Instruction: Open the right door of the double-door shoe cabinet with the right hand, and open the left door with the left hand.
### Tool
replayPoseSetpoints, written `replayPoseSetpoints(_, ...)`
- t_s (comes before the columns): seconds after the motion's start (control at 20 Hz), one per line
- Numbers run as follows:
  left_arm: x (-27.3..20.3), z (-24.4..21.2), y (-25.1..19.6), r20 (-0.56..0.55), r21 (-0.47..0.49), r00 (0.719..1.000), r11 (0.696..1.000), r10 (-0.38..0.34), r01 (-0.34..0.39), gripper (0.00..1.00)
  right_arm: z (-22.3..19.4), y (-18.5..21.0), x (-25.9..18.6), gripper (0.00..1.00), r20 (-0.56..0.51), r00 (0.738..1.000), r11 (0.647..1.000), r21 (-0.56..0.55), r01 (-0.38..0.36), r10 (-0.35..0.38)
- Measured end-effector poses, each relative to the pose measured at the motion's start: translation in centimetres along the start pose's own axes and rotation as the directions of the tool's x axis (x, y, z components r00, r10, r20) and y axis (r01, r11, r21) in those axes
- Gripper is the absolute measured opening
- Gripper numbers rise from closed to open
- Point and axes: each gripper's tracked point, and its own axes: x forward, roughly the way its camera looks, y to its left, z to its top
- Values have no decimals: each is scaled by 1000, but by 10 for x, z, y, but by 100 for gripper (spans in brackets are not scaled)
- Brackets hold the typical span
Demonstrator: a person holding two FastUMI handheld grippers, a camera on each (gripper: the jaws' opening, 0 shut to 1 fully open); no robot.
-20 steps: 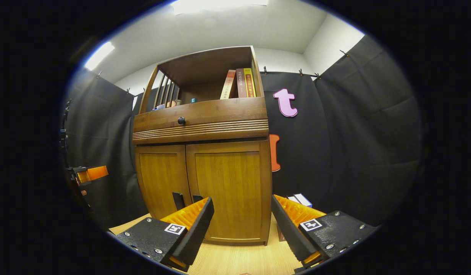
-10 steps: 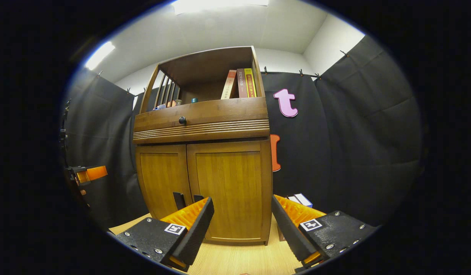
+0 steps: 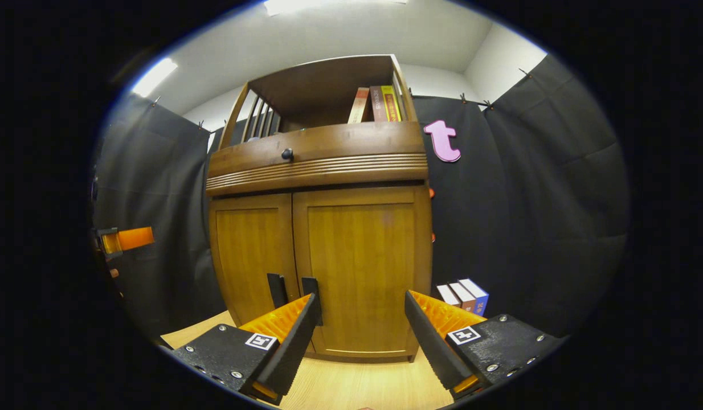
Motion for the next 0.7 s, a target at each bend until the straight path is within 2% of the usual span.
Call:
replayPoseSetpoints(0.5,-4,-7,39,-4,30,998,998,62,-62,95,-55,58,78,94,-21,998,998,2,-59,59)
replayPoseSetpoints(0.7,-3,-13,53,-7,34,997,997,73,-73,96,-81,71,110,93,-42,998,998,-25,-54,53)
